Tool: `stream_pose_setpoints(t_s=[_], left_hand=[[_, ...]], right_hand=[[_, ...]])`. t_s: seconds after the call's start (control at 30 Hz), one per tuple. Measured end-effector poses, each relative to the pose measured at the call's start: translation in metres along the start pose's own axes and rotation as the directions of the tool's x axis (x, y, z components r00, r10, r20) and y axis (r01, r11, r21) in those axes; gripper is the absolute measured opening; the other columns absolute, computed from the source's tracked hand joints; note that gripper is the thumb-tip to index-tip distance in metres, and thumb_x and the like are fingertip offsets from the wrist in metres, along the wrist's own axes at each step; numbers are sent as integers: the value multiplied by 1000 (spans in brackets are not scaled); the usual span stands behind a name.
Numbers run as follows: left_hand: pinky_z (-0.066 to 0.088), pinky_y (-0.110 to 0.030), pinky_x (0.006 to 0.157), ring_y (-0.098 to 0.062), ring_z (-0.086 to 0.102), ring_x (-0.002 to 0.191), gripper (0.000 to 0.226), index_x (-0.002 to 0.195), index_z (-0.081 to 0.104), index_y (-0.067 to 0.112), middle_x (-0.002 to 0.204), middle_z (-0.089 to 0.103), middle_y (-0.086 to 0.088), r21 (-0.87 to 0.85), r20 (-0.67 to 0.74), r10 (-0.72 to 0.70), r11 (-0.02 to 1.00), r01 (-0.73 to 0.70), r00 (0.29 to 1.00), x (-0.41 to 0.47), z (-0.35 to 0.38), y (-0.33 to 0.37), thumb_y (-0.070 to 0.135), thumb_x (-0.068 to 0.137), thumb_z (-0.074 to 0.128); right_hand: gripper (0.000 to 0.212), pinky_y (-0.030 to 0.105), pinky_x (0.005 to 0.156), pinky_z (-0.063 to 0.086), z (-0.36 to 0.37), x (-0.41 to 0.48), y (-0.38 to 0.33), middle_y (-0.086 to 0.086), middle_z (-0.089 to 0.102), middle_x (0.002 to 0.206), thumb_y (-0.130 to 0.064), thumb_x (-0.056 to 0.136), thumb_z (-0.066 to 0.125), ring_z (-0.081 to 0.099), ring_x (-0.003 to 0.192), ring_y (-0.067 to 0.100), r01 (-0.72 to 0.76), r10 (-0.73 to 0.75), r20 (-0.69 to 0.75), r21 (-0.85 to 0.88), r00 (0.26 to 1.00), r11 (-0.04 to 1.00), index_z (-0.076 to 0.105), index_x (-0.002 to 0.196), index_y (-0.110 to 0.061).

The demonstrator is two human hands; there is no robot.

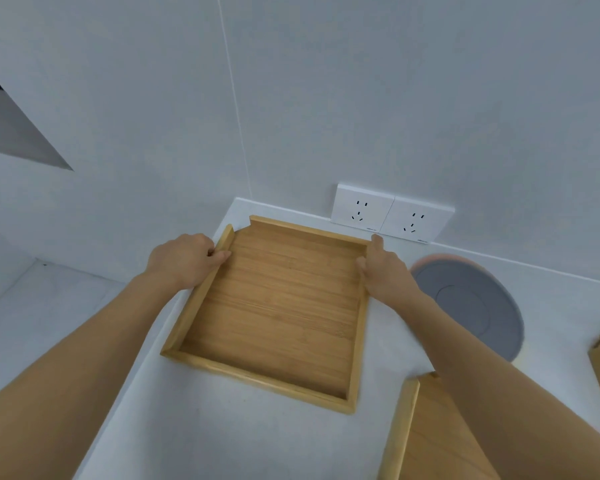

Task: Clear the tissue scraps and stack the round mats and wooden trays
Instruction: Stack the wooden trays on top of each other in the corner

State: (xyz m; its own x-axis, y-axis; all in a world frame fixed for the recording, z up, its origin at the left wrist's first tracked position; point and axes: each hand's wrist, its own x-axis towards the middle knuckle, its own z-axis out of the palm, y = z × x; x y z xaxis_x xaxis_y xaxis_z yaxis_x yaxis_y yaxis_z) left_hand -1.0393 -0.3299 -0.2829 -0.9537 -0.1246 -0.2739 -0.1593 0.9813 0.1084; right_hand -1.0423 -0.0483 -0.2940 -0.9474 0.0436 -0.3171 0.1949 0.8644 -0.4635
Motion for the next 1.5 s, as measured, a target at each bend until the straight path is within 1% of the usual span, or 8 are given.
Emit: stream_pose_setpoints(t_s=[0.13, 0.27, 0.43, 0.6, 0.83, 1.23, 1.33, 1.5], left_hand=[[43, -31, 65, -24, 60, 82, 56, 96, 59, 16, 90, 65, -4, 27, -180, -27, 999, 32, 983, -19, -13, 9, 65, 85, 35], [35, -44, 101, -29, 44, 126, 74, 134, 46, 19, 136, 51, -9, -26, -477, 91, 993, -117, 874, -51, -24, 25, 69, 84, 25], [12, -43, 115, -27, 23, 141, 76, 143, 31, 28, 152, 29, -9, -41, -563, 139, 980, -196, 814, -93, -22, 51, 70, 79, 22], [15, -48, 114, -31, 25, 139, 72, 141, 33, 27, 150, 30, -13, -19, -620, 185, 968, -251, 763, -129, -9, 78, 68, 82, 24], [9, -43, 115, -27, 20, 141, 77, 144, 24, 31, 153, 26, -10, 2, -564, 243, 956, -293, 789, -176, 7, 115, 73, 80, 15], [7, -43, 115, -27, 18, 142, 76, 145, 25, 27, 152, 27, -12, -21, -519, 281, 940, -341, 807, -255, 58, 155, 68, 81, 21], [34, -42, 97, -32, 49, 115, 76, 132, 45, 14, 124, 57, -13, -10, -504, 257, 953, -303, 824, -270, 69, 157, 67, 80, 25], [46, -38, 80, -27, 56, 102, 65, 124, 42, 15, 114, 60, -7, -64, -141, 175, 981, -186, 974, -291, 90, 163, 66, 85, 32]], right_hand=[[66, 39, 75, 43, -12, -19, 6, 14, 61, 104, -46, 95, 35, 58, 96, 35, 22, -36, -142, -101, 989, 995, 3, 146, -19], [79, 43, 100, 34, -31, -53, 16, 9, 51, 131, -57, 87, 42, 45, 123, 28, 222, -265, -393, -153, 880, 963, 6, 148, -21], [84, 46, 114, 6, -47, -101, 36, 12, 17, 154, -73, 75, 27, 12, 143, 29, 185, -291, -504, -250, 813, 950, 6, 146, -33], [82, 45, 112, -7, -54, -151, 66, 8, 4, 157, -74, 75, 26, 0, 144, 25, 125, -243, -552, -243, 798, 962, 0, 144, -39], [80, 34, 110, -19, -57, -221, 119, 7, 0, 157, -76, 76, 21, -5, 144, 22, 10, -135, -578, -214, 805, 977, -6, 143, -43], [82, 45, 113, -6, -42, -301, 191, 4, -1, 157, -73, 75, 25, -5, 144, 20, -36, -57, -556, -154, 829, 987, 2, 146, -37], [80, 46, 112, 11, -33, -311, 198, 12, 21, 153, -65, 81, 42, 18, 140, 28, -40, -34, -586, -113, 809, 993, 20, 146, -24], [62, 44, 87, 43, -23, -327, 199, 15, 58, 115, -48, 88, 48, 54, 106, 32, -196, 191, -419, 30, 888, 980, 36, 133, -8]])
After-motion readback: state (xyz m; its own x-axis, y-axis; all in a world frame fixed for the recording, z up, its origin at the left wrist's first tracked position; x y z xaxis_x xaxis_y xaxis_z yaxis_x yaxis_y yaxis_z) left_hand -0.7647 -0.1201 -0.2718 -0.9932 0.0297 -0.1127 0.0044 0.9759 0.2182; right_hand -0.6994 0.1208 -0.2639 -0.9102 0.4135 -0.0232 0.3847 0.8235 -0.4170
